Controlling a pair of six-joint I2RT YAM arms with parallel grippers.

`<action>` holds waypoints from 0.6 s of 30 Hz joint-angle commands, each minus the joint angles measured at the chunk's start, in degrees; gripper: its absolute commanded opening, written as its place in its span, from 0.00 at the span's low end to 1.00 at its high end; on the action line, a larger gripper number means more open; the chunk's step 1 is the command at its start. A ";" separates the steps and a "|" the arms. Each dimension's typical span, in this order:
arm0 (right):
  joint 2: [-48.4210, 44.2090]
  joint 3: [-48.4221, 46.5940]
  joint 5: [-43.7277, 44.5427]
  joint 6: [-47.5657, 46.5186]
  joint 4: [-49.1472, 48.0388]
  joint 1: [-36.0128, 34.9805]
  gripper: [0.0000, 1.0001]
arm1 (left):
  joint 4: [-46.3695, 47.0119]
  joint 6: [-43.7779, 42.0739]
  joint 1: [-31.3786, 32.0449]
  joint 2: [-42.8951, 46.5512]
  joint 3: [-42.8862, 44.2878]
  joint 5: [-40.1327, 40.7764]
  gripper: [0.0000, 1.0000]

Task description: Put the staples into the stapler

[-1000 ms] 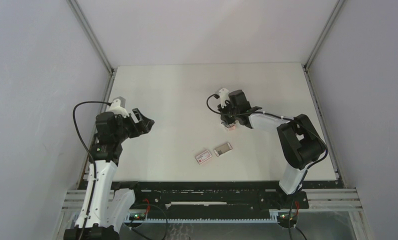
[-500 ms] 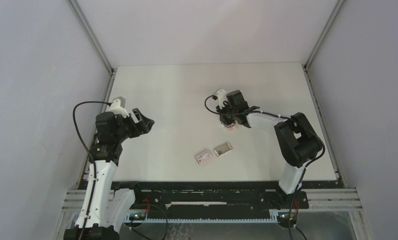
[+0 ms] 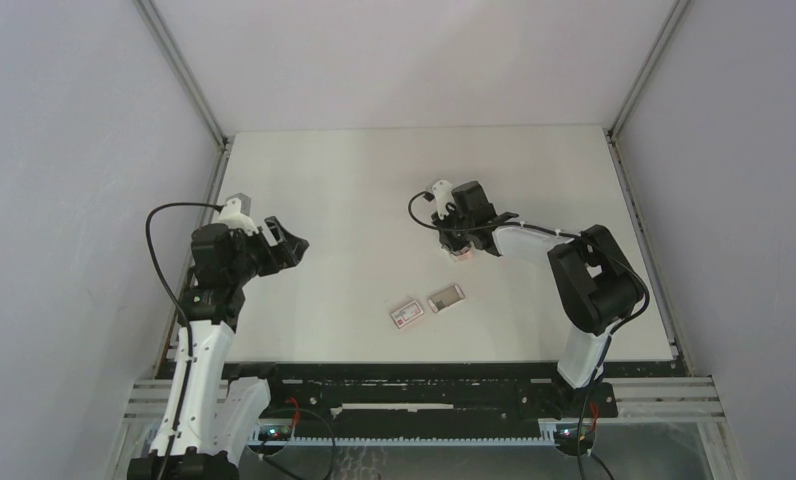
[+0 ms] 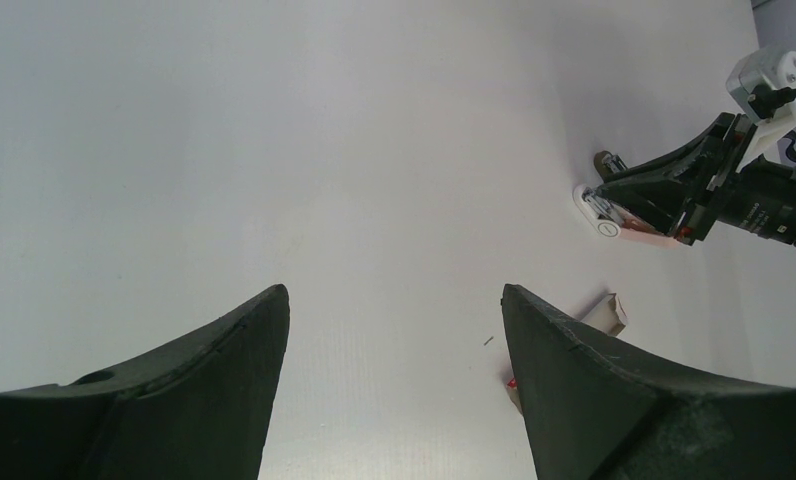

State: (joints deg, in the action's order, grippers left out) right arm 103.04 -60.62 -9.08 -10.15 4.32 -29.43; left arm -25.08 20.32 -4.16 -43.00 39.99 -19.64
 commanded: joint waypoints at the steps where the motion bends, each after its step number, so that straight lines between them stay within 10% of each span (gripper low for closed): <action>1: 0.19 -2.49 0.67 -0.60 -0.34 -0.61 0.06 | 0.38 -1.33 -0.25 0.99 2.77 0.39 0.82; 18: 0.14 -2.95 2.59 0.55 1.99 -1.61 0.06 | 0.39 -1.34 -0.28 1.54 2.62 0.39 0.82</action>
State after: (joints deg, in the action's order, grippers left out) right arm 103.26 -61.56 -7.20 -10.07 6.07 -30.59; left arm -25.34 20.32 -4.16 -42.33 39.99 -19.64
